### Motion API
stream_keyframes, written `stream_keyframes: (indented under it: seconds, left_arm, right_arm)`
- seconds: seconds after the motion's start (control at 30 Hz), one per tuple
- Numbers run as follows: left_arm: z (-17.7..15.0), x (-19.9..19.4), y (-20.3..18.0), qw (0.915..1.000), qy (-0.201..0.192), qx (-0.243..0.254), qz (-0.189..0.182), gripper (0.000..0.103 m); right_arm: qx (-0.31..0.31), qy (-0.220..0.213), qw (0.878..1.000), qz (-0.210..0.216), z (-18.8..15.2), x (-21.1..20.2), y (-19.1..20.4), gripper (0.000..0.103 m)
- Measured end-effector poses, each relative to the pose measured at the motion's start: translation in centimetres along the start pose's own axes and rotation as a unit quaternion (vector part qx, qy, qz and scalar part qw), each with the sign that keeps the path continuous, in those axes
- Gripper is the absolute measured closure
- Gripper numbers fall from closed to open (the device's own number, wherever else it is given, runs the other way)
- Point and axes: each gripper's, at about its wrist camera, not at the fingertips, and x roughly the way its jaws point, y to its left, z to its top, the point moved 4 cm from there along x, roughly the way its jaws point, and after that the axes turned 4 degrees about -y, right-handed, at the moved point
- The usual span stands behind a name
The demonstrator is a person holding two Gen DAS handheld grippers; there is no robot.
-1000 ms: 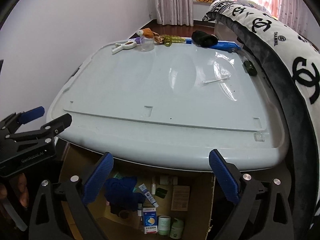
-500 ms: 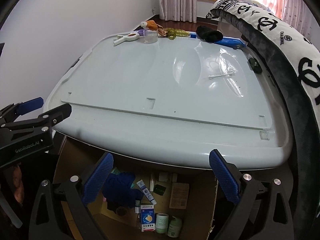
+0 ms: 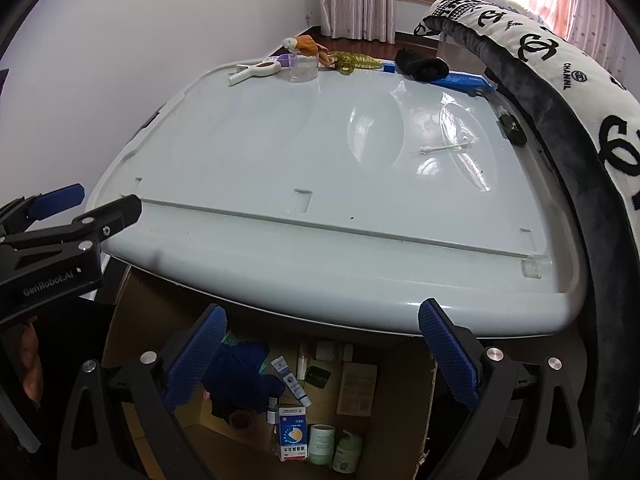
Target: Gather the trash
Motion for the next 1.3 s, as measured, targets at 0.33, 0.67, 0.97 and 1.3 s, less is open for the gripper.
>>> stream_keyframes:
  seconds: [0.33,0.67,0.97,1.3]
  left_arm:
    - [0.3,-0.2,0.5,1.0000,-0.009,-0.003,-0.004,0.018]
    - [0.7,-0.5,0.8,0.9997,-0.021,-0.007,-0.008,0.018]
    - [2.2,-3.5,1.7,0.9903,-0.092,-0.047,-0.093,0.018]
    - [3.1,-5.5,0.3,0.9851,-0.156,-0.014,-0.071,0.017]
  right_arm:
    - [-0.018,0.001,1.000,-0.011,-0.2,0.2,0.3,0.008]
    - [-0.034,-0.001,0.999,-0.019,-0.4,0.1,0.6,0.008]
    - [-0.036,-0.002,0.999,-0.016,-0.4,0.2,0.8,0.008]
    - [-0.073,-0.013,0.997,-0.029,-0.7,-0.4,1.7,0.008]
